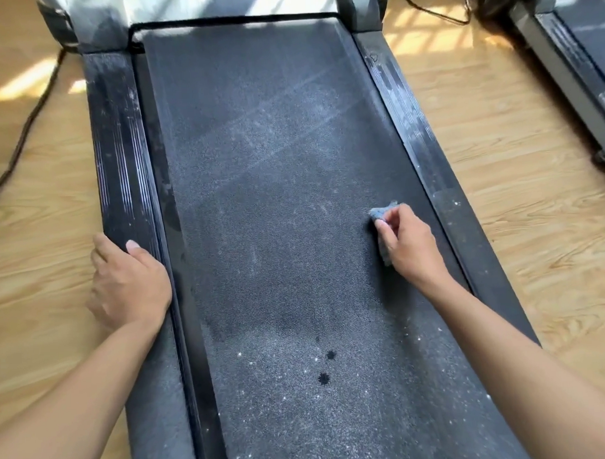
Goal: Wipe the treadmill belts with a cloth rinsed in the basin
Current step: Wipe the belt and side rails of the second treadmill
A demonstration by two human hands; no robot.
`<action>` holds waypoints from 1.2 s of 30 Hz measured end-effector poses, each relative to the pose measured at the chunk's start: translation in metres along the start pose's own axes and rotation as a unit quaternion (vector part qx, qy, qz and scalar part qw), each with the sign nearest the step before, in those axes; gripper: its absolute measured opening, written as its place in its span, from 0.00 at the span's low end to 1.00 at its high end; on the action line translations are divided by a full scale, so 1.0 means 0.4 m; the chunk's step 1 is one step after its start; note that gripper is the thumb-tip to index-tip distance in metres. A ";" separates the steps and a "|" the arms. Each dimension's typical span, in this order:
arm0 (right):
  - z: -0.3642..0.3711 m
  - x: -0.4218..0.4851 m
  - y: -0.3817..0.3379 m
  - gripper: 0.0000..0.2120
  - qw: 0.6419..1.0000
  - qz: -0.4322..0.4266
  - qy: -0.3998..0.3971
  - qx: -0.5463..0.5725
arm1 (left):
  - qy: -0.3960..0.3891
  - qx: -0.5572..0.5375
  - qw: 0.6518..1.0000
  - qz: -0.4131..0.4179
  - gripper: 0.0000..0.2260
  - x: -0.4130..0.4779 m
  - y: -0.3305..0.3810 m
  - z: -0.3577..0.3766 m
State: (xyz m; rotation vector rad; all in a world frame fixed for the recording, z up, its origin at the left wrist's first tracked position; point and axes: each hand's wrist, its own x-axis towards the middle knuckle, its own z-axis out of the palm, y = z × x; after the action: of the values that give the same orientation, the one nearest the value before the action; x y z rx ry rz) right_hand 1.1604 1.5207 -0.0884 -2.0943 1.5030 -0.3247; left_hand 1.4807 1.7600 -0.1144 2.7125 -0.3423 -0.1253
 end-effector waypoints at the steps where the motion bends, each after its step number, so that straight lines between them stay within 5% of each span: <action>1: -0.002 0.004 -0.004 0.04 1.000 -0.011 -0.009 0.012 | 0.000 0.001 1.000 -0.001 0.22 0.001 -0.001 0.001; 3: -0.020 0.011 0.003 0.05 0.999 -0.038 -0.007 0.006 | 0.002 0.001 1.000 0.000 0.22 0.001 -0.001 0.002; 6: -0.046 0.006 0.035 0.12 0.974 -0.163 0.065 -0.144 | 0.002 0.000 1.000 -0.003 0.23 0.003 0.000 0.000; 9: -0.024 0.005 0.081 0.27 0.946 -0.235 -0.015 -0.223 | 0.004 0.000 1.000 -0.001 0.23 0.002 -0.001 0.000; 11: 0.022 0.004 0.097 0.35 0.941 -0.217 -0.062 -0.252 | 0.006 -0.001 1.000 -0.003 0.24 0.001 0.004 0.000; 16: 0.135 -0.032 -0.037 0.46 0.969 -0.074 -0.038 -0.232 | 0.003 0.006 1.000 -0.010 0.24 -0.003 0.015 -0.007; 24: 0.374 -0.147 -0.396 0.35 0.909 -0.328 -0.127 -0.224 | -0.030 -0.035 0.998 -0.030 0.25 -0.001 0.016 -0.024; 30: 0.346 -0.211 -0.333 0.27 0.847 -0.460 -0.158 -0.216 | -0.036 -0.038 0.999 -0.012 0.25 -0.004 0.007 -0.018; 32: 0.292 -0.183 -0.265 0.28 0.850 -0.450 -0.153 -0.226 | -0.032 -0.034 0.999 -0.010 0.24 -0.001 0.003 -0.013; 36: 0.135 -0.102 -0.036 0.27 0.912 -0.308 -0.090 -0.256 | -0.019 -0.025 0.999 -0.008 0.23 0.001 0.001 -0.007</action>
State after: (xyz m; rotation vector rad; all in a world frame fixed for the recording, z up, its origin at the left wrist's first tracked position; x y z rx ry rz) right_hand 1.1840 1.5774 -0.1204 -2.9049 0.8344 0.0597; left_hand 1.4815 1.7605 -0.1118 2.6679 -0.3229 -0.1872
